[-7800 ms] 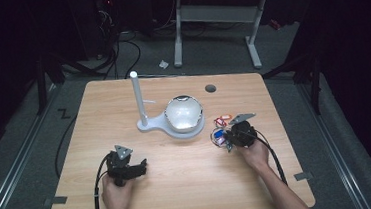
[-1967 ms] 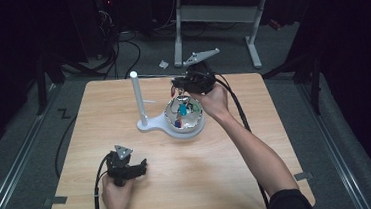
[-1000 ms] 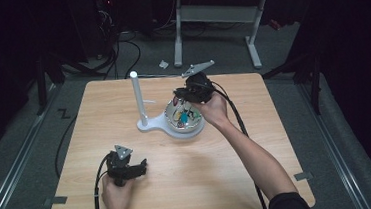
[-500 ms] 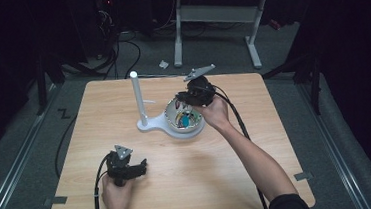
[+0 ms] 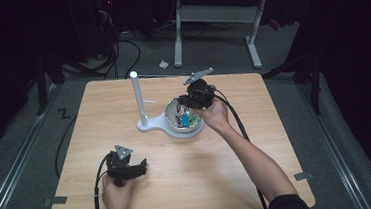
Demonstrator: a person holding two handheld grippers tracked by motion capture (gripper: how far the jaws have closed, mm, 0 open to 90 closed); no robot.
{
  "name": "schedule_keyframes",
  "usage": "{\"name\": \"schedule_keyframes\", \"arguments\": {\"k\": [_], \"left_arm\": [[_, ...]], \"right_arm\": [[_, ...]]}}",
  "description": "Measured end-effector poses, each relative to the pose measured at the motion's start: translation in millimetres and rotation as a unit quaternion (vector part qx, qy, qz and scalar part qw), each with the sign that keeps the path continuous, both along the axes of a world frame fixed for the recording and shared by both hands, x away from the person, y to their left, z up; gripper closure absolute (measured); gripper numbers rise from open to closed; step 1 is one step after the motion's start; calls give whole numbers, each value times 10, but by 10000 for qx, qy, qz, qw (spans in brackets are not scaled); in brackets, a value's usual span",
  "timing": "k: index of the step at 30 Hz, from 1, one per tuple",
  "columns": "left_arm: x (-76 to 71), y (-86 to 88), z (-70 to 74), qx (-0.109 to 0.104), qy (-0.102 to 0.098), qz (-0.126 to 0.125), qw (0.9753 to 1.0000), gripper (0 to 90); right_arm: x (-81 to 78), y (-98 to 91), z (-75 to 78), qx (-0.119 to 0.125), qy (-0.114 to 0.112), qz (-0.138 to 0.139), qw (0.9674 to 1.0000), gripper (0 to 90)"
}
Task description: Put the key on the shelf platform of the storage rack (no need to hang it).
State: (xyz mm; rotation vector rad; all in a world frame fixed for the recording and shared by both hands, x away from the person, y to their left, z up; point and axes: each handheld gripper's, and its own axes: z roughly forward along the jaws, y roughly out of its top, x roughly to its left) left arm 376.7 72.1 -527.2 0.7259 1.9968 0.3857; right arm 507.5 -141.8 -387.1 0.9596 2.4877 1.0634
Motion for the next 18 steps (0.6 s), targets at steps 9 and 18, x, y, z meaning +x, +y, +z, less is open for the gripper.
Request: {"name": "schedule_keyframes", "arguments": {"k": [9, 18], "left_arm": [[-1, 6, -3, 38, -17, -36, 10000, 150], [1, -4, 3, -32, 5, 16, 10000, 150]], "right_arm": [[12, -2, -79, -116, 79, 26, 9999, 852], [28, -11, -157, -302, 154, 12, 9994, 850]]}}
